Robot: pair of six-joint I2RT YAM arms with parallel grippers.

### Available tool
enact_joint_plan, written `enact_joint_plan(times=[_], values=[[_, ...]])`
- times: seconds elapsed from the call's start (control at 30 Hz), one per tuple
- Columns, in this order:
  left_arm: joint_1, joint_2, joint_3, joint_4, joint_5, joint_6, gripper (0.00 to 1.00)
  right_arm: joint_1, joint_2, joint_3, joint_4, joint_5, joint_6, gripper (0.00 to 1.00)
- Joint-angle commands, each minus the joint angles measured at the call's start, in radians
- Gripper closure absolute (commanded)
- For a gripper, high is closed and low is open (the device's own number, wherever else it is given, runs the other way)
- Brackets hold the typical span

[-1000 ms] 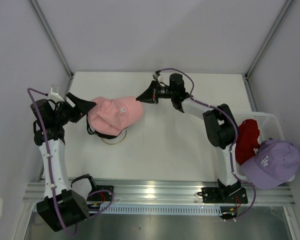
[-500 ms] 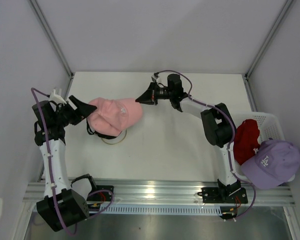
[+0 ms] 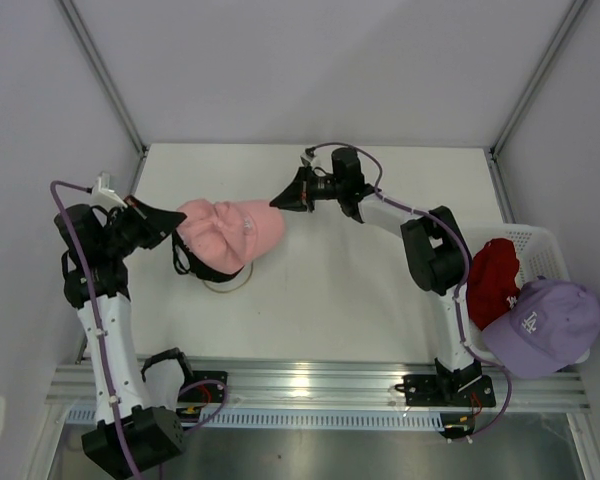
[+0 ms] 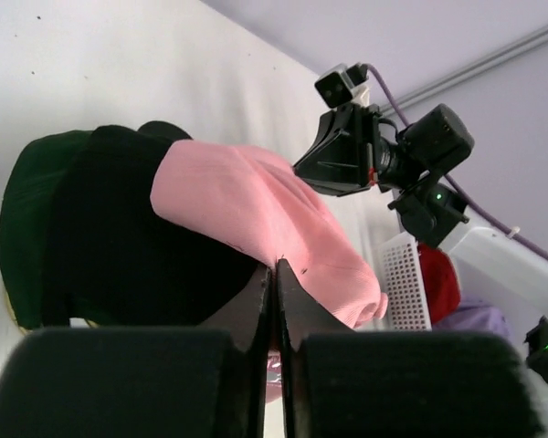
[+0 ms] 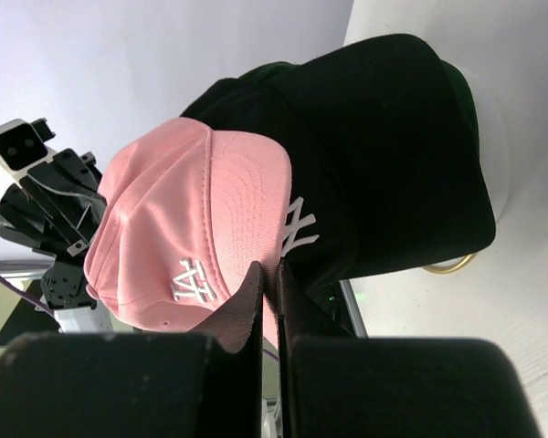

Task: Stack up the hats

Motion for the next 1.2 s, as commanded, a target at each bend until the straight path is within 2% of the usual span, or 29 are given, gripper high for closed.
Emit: enact_joint_plan(times=[0.0,0.13,0.17,0.27,0.43,0.57,0.73,0.83,0.97,1.17], values=[[0.008,-0.032,0.094,-0.04,-0.032,-0.087,0.99,0.005,0.031,0.063,-0.093,0.017,-0.045,1.0],[0.008,-0.037,0.148,-0.168,-0.113,-0.169,0.99,0.005,0.037,0.1,-0.167,0.026,-0.075,1.0],[-0.001,-0.037,0.159,-0.208,-0.195,-0.175,0.99,0.005,0.037,0.1,-0.167,0.028,-0.075,1.0],[-0.007,-0.046,0.267,-0.356,-0.362,-0.154,0.99,0.007,0.031,0.1,-0.182,0.033,-0.078,1.0],[-0.01,-0.072,0.309,-0.463,-0.484,-0.126,0.99,0.005,0.032,0.1,-0.202,0.048,-0.092,1.0],[-0.024,-0.075,0.315,-0.48,-0.552,-0.118,0.99,0.008,0.043,0.12,-0.234,0.056,-0.102,1.0],[-0.03,-0.078,0.266,-0.476,-0.71,-0.126,0.99,0.005,0.046,0.201,-0.331,0.095,-0.164,1.0],[-0.032,-0.075,0.236,-0.441,-0.696,-0.132,0.99,0.001,0.067,0.273,-0.401,0.109,-0.187,1.0],[-0.032,-0.054,0.214,-0.45,-0.785,-0.132,0.99,0.013,0.106,0.358,-0.52,0.157,-0.239,1.0],[-0.032,-0.052,0.133,-0.456,-0.825,-0.133,0.98,0.04,0.173,0.373,-0.59,0.192,-0.299,1.0]])
